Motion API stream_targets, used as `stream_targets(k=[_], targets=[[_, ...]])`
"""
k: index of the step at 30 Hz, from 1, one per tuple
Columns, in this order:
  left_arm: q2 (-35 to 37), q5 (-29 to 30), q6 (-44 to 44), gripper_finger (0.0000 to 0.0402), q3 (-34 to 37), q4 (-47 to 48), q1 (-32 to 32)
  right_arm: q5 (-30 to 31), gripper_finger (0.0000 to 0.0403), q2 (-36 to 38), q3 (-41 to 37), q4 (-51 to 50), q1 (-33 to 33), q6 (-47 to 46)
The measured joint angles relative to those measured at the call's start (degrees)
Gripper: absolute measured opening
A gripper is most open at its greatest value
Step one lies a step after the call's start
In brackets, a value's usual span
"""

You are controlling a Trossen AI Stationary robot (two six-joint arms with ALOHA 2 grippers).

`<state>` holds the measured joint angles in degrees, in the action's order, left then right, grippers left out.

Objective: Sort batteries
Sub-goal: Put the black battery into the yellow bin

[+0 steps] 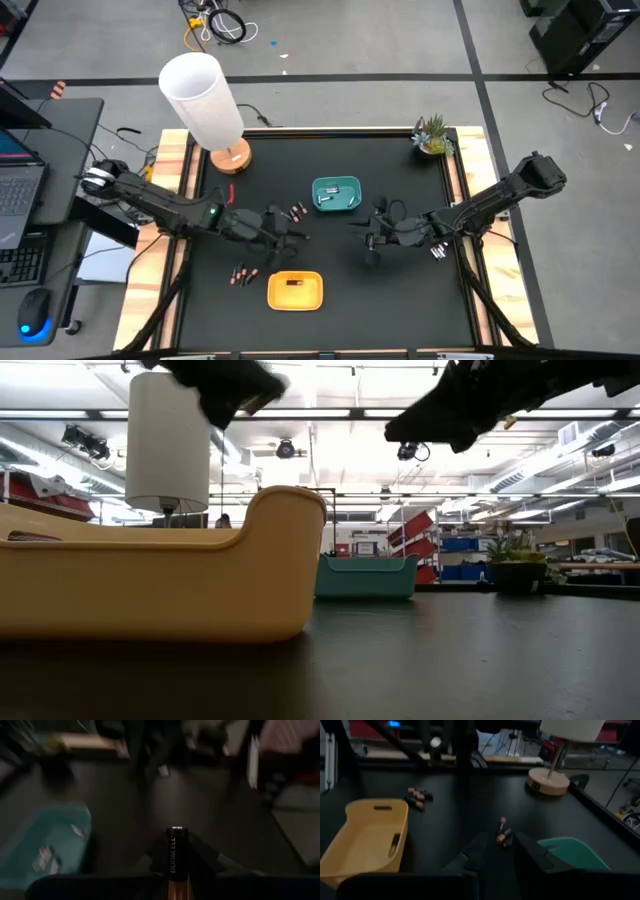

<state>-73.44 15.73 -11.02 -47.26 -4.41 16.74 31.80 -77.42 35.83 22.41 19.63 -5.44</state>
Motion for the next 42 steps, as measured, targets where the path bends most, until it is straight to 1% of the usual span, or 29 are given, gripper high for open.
stream_targets(k=[3, 5, 6, 8, 10, 12, 16, 19, 20, 22, 25, 27, 30, 32, 35, 37, 39, 41, 42], targets=[[-2.7, 1.1, 2.1, 0.0051, -1.1, -3.2, -2.2, 0.0, 0.0077, -1.0, 0.0, 3.6, -0.3, 0.8], [-5.5, 0.2, 3.1, 0.0051, -2.4, -5.7, -4.7, 0.0, 0.0077, -1.6, 0.0, 4.7, 0.0, 1.0], [-6.4, -0.8, 3.1, 0.0051, -3.0, -5.3, -6.0, 0.1, 0.0077, -1.8, 0.0, 5.5, 0.2, 0.9], [-8.7, -5.1, 2.0, 0.0051, -4.1, -5.7, -8.4, 0.8, 0.0077, -1.6, 0.0, 4.1, 1.1, 0.3], [-10.0, -10.2, 0.2, 0.0051, -4.0, -5.2, -9.3, 1.6, 0.0077, -1.2, 0.0, 3.1, 2.0, -0.6], [-11.2, -14.9, -1.3, 0.0051, -3.9, -5.9, -8.6, 3.4, 0.0077, 0.1, 0.0, 0.4, 3.2, -1.7], [-11.2, -24.8, -4.3, 0.0051, -4.0, -5.7, -5.0, 6.9, 0.0077, 1.8, 0.0, -3.6, 4.7, -2.6], [-11.2, -30.5, -8.6, 0.0051, -4.0, -5.7, -1.7, 7.2, 0.0077, 2.5, 0.0, -3.5, 4.8, -2.9], [-11.2, -31.0, -10.1, 0.0051, -4.0, -5.6, -0.4, 7.3, 0.0077, 2.6, 0.0, -3.3, 4.8, -3.0], [-11.9, -30.2, -12.7, 0.0051, -4.0, -4.6, 2.5, 7.3, 0.0077, 2.6, 0.0, -3.6, 5.0, -3.2], [-14.7, -26.8, -15.2, 0.0051, -3.9, -2.3, 6.7, 7.4, 0.0077, 2.4, 0.0, -3.7, 5.1, -3.7], [-16.7, -23.4, -16.6, 0.0051, -3.9, -2.5, 8.4, 7.5, 0.0077, 2.2, 0.0, -4.0, 5.1, -3.8], [-19.9, -18.3, -19.2, 0.0057, -4.0, 0.6, 9.3, 7.6, 0.0077, 2.1, 0.0, -3.7, 4.8, -3.7], [-21.9, -15.6, -20.7, 0.0085, -3.9, 3.6, 9.3, 7.5, 0.0077, 2.1, 0.0, -3.7, 4.5, -3.7], [-22.6, -15.1, -20.8, 0.0146, -3.9, 4.4, 9.1, 7.4, 0.0077, 2.1, 0.0, -3.7, 4.2, -3.7], [-21.7, -15.0, -21.2, 0.018, -4.1, 4.9, 9.1, 7.3, 0.0077, 2.1, 0.0, -3.7, 4.2, -3.6], [-19.9, -12.9, -21.0, 0.0201, -5.7, 8.1, 9.2, 7.2, 0.0077, 2.1, 0.0, -3.7, 4.2, -3.5], [-17.3, -8.6, -20.2, 0.0208, -8.5, 13.1, 10.0, 7.2, 0.0077, 2.1, 0.0, -3.7, 4.2, -3.4], [-15.9, -6.2, -20.1, 0.0208, -9.9, 17.1, 10.5, 7.2, 0.0077, 2.1, 0.0, -3.7, 4.2, -3.4]])
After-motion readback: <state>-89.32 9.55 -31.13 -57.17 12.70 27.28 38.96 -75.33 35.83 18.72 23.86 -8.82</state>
